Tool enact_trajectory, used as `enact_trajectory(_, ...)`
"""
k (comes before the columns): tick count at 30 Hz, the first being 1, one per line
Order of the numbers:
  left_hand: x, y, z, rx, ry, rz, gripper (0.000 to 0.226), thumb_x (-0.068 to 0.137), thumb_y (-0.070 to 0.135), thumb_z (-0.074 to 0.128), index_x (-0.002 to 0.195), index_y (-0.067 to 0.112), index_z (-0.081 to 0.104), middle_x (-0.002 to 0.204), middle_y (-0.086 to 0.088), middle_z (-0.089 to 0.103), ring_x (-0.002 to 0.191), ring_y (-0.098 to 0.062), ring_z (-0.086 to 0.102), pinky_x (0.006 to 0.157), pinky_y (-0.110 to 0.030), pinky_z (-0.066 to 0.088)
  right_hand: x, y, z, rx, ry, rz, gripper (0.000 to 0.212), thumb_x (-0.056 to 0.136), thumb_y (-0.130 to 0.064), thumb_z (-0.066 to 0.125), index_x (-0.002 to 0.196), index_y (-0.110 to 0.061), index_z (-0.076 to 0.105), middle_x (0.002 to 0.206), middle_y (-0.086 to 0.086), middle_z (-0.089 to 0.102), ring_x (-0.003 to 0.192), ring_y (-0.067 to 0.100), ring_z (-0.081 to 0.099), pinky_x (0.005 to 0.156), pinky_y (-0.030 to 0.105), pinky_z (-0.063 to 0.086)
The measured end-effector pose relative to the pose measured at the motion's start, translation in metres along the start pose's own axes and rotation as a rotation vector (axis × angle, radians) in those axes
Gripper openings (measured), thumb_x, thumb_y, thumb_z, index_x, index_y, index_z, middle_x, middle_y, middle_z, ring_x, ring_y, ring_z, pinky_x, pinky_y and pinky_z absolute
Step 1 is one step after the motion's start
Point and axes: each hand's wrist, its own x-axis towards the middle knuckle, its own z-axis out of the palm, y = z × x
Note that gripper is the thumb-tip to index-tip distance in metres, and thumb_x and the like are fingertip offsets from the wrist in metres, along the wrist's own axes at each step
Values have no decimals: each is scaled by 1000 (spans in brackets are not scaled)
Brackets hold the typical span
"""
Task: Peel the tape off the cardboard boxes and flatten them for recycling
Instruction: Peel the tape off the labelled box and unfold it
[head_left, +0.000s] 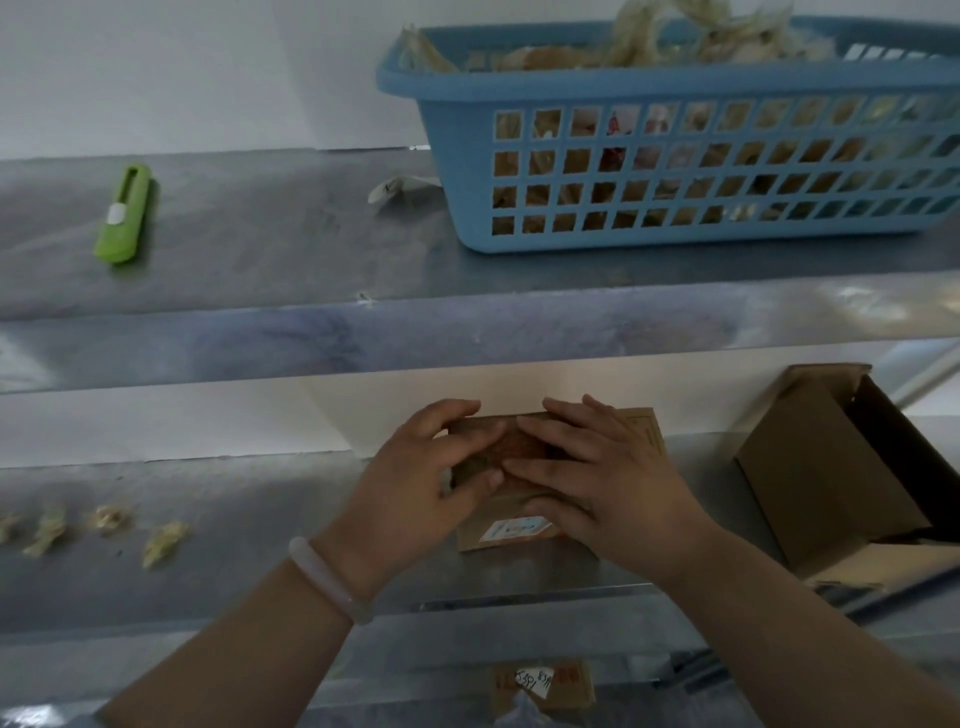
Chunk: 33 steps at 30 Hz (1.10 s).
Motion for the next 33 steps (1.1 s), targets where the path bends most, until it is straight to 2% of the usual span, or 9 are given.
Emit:
enact_trajectory(2,-3,-2,-3,98,0,61,41,87,46,54,121,27,65,132,1,55,118,-17,53,98,-35,46,1,0,1,43,6,18,34,82,-41,71,113,-26,72,134,-2,60,132,26,48,111,49,34)
enact_trajectory(5,-4,-6,-6,218,25,169,35,89,42,53,113,24,71,126,-2,60,111,-21,57,93,-34,47,3,-1,2,107,28,97,39,71,-39,82,102,-18,72,127,-4,64,129,18,51,111,43,36)
enact_trajectory(9,2,-4,-11,308,41,296,27,88,38,59,104,23,75,113,1,67,100,-22,62,84,-37,50,5,1,1,135,-4,139,42,69,-41,84,100,-17,70,126,-5,64,130,13,49,113,39,33)
enact_trajectory(19,20,-5,-28,412,-136,442,19,91,29,57,95,19,73,101,2,67,87,-25,58,66,-39,50,5,1,-1,173,-40,165,44,70,-42,83,105,-19,69,128,-7,62,131,12,47,114,40,31)
enact_trajectory(25,22,-10,-24,434,-149,475,18,89,22,63,104,18,71,107,-4,65,93,-27,58,67,-42,50,7,2,-2,187,-47,173,44,70,-42,84,105,-20,69,128,-8,62,131,9,47,115,33,27)
enact_trajectory(33,26,-14,-20,411,-133,506,17,92,18,54,97,14,69,103,-7,63,91,-28,56,71,-40,50,8,5,1,211,-54,218,43,69,-44,83,105,-25,70,129,-13,61,132,1,42,114,13,13)
